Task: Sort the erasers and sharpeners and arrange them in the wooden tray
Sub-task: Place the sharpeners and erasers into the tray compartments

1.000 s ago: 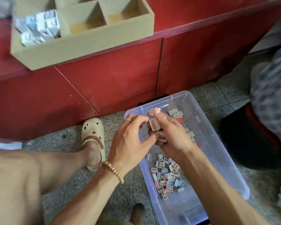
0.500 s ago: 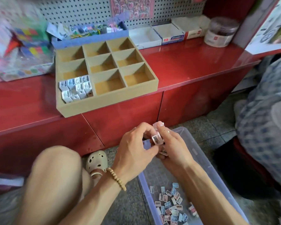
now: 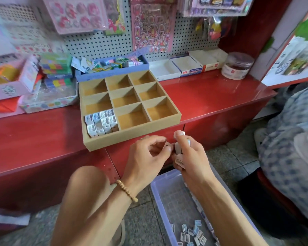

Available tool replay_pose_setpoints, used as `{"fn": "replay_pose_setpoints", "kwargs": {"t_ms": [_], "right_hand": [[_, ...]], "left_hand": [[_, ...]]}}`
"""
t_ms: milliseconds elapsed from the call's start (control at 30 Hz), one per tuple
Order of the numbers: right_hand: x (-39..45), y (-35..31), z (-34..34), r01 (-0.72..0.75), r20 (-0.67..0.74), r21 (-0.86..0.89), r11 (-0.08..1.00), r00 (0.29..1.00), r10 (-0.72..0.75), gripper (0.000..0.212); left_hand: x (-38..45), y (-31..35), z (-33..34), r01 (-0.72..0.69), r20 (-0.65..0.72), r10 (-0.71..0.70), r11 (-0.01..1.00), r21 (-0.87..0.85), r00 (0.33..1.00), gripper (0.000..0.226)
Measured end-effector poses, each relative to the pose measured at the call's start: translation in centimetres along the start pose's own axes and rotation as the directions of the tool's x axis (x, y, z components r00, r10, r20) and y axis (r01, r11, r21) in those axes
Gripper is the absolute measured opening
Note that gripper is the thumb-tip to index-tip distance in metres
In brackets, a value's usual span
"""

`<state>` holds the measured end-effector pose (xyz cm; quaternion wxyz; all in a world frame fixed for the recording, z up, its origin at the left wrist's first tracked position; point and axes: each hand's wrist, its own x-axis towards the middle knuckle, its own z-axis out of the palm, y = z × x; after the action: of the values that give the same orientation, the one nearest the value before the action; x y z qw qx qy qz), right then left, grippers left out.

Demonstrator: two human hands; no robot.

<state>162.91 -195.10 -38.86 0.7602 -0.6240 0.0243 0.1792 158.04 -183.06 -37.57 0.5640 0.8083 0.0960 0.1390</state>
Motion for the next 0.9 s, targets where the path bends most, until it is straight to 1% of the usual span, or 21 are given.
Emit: {"fn": "replay_pose_setpoints", "kwargs": {"t_ms": [67, 200, 233, 300, 333, 367, 433, 567, 633, 733, 900], "right_hand": [[-0.1, -0.3, 1.1, 0.024, 0.034, -0.003, 1.0, 0.999, -0.024, 0.033], [0.2, -0.3, 3.5, 0.028, 0.143, 0.039, 0.999, 0.989, -0.034, 0.034], [0.3, -0.2, 4.1, 0.021, 0.168, 0.061, 0.998, 0.985, -0.031, 0.035], [0.8, 0.0, 5.3, 0.006, 0.182, 0.084, 0.996, 0.983, -0.021, 0.031], [1.0, 0.1, 5.8, 0.003, 0.169, 0.073, 0.997, 0.986, -0.015, 0.029], [1.4, 0.1, 6.2, 0.002, 0.147, 0.05, 0.999, 0.989, -0.009, 0.028], [2.1, 0.1, 6.9, 0.007, 0.109, -0.001, 1.0, 0.994, -0.007, 0.029], [3.5, -0.3, 7.7, 0.039, 0.097, -0.089, 0.995, 0.995, -0.03, 0.03], [4.1, -0.5, 8.1, 0.047, 0.098, -0.128, 0.991, 0.995, -0.035, 0.029], [5.0, -0.7, 8.6, 0.059, 0.108, -0.196, 0.979, 0.993, -0.039, 0.028], [6.1, -0.9, 9.3, 0.098, 0.132, -0.254, 0.962, 0.989, -0.066, 0.024]], "left_hand": [[0.4, 0.0, -1.0, 0.022, -0.023, -0.023, 0.999, -0.035, 0.999, 0.015], [0.9, -0.5, -3.7, 0.047, 0.017, -0.045, 0.992, -0.115, 0.999, 0.016], [1.1, -0.6, -4.5, 0.047, 0.025, -0.044, 0.99, -0.136, 0.999, 0.02], [1.6, -1.0, -6.2, 0.053, -0.006, -0.055, 0.99, -0.128, 0.998, 0.039], [2.0, -1.2, -7.2, 0.053, -0.04, -0.057, 0.994, -0.093, 0.998, 0.045], [2.4, -1.5, -8.3, 0.049, -0.079, -0.053, 0.998, -0.047, 0.996, 0.046], [3.3, -2.4, -10.8, 0.033, -0.146, -0.021, 0.996, 0.085, 0.989, 0.038], [5.6, -5.0, -15.0, 0.053, -0.213, 0.019, 0.944, 0.325, 0.977, 0.037], [6.4, -6.1, -16.1, 0.079, -0.213, 0.01, 0.909, 0.409, 0.977, 0.037], [7.5, -7.0, -16.5, 0.068, -0.181, 0.032, 0.851, 0.52, 0.983, 0.037], [8.4, -7.8, -16.6, 0.016, -0.108, 0.055, 0.823, 0.568, 0.993, 0.036]]}}
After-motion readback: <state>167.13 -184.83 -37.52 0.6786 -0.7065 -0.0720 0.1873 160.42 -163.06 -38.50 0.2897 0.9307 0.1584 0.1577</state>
